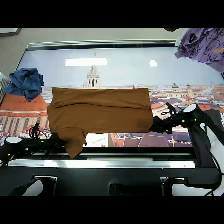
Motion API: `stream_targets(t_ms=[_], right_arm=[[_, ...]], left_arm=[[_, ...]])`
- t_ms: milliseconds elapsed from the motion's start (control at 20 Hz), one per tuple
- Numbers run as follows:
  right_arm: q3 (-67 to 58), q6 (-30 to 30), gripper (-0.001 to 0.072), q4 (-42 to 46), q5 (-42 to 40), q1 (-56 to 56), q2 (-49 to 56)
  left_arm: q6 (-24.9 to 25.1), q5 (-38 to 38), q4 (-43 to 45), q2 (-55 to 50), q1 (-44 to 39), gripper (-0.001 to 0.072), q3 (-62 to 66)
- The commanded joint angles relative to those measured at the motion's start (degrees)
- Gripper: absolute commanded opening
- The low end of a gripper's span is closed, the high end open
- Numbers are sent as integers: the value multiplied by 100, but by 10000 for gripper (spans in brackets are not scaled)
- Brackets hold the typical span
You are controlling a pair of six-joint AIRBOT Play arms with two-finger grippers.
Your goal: Fold the clothes and pants, and hang the long-sleeved shirts on hangers.
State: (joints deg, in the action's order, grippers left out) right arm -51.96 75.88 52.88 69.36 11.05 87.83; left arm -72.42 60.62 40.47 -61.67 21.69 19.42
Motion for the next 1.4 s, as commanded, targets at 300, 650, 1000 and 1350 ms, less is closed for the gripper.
stream_targets(t_ms=[300, 650, 1000, 1350], right_arm=[[2, 651, 30, 496, 605, -61, -920], [2, 964, 30, 1233, 1698, -61, -1810], [-669, 715, 30, 1014, 715, -68, -1596], [-1622, 603, 30, 1117, 61, -605, -334]], left_arm=[[-1027, 1547, 1891, 525, 411, 15, 1722], [-1482, 2310, 2022, 1620, 415, 15, 2074], [-1099, 1475, 1663, 570, 221, 15, 2651], [-866, 1130, 1674, -1513, -444, 15, 4214]])
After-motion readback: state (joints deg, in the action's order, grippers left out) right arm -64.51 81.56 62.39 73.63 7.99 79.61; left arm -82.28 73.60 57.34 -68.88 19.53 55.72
